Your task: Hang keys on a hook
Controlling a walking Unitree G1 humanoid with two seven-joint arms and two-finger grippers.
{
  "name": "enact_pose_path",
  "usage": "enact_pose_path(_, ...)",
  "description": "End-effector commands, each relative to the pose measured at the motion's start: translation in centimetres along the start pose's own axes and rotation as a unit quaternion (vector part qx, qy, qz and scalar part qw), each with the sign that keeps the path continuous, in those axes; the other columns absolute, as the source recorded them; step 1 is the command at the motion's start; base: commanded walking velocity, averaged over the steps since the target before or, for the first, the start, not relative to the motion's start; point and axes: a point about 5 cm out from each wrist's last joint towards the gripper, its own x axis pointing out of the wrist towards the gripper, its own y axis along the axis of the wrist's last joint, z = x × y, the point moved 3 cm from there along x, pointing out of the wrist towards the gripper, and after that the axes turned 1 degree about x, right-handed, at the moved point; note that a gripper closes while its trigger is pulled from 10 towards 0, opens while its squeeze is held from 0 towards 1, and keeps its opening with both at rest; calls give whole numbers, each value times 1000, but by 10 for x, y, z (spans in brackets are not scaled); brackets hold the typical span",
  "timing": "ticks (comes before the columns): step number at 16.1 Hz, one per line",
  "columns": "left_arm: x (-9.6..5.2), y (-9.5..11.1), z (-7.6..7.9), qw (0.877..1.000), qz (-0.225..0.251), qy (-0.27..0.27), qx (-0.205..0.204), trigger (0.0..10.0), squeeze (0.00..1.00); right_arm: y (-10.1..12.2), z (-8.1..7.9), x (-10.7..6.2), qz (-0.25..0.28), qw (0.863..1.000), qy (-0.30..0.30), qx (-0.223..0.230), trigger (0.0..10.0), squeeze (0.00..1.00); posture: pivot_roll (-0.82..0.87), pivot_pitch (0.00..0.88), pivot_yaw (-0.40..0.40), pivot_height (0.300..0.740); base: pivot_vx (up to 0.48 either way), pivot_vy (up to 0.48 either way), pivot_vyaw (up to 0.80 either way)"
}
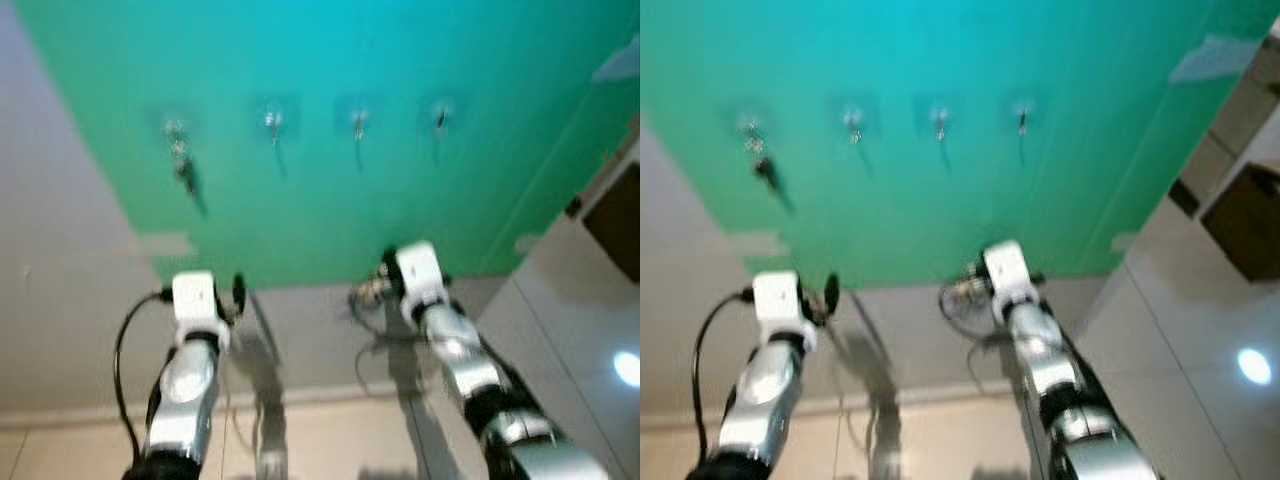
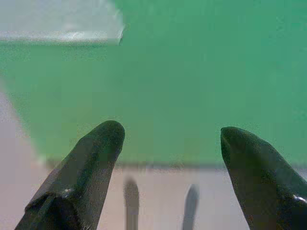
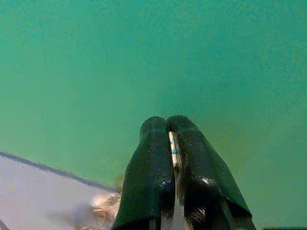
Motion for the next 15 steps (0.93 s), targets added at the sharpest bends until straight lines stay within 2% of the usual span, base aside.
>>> enact_pose_path(1, 0, -2, -2, 1000, -5, 3, 2, 10000, 0, 16, -5, 8, 23, 1000, 14, -8, 10000, 0, -16, 0, -12, 740, 0, 0, 0)
enact_pose_path(3, 0, -3, -2, 1000, -7, 4, 2, 10000, 0, 37, -2, 17, 54, 998, 13, -2, 10000, 0, -13, 0, -17, 740, 0, 0, 0)
enact_pose_path(4, -1, -4, -3, 1000, -8, 5, 2, 10000, 0, 40, -1, 18, 58, 998, 12, -2, 10000, 0, -10, 0, -19, 740, 0, 0, 0)
enact_pose_path(7, -2, -5, -6, 1000, -8, 11, -1, 10000, 0, 33, -3, 16, 46, 999, 14, 6, 10000, 0, -5, 0, -23, 740, 0, 0, 0)
enact_pose_path(9, -2, -6, -8, 1000, -11, 13, -1, 10000, 0, 37, -5, 16, 53, 998, 17, 5, 10000, 0, -10, 0, -18, 740, 0, 0, 0)
enact_pose_path(10, -2, -6, -7, 1000, -12, 11, -1, 10000, 0, 43, -6, 18, 62, 998, 19, 5, 10000, 0, -10, 0, -19, 740, 0, 0, 0)
enact_pose_path(11, -1, -7, -5, 1000, -14, 9, -2, 10000, 0, 62, -3, 24, 91, 996, 16, 8, 10000, 0, -18, 0, -14, 740, 0, 0, 0)
enact_pose_path(12, 0, -7, -4, 1000, -15, 8, -2, 10000, 0, 68, -2, 25, 99, 995, 15, 8, 10000, 0, -19, 0, -14, 740, 0, 0, 0)
enact_pose_path(13, 2, -6, -2, 1000, -14, 6, -3, 10000, 0, 84, 4, 30, 121, 992, 13, 8, 10000, 0, -21, 0, -15, 740, 0, 0, 0)
enact_pose_path(15, 3, -5, 0, 1000, -13, 5, -3, 10000, 0, 92, 8, 32, 129, 991, 9, 12, 10000, 0, -23, 0, -18, 740, 0, 0, 0)
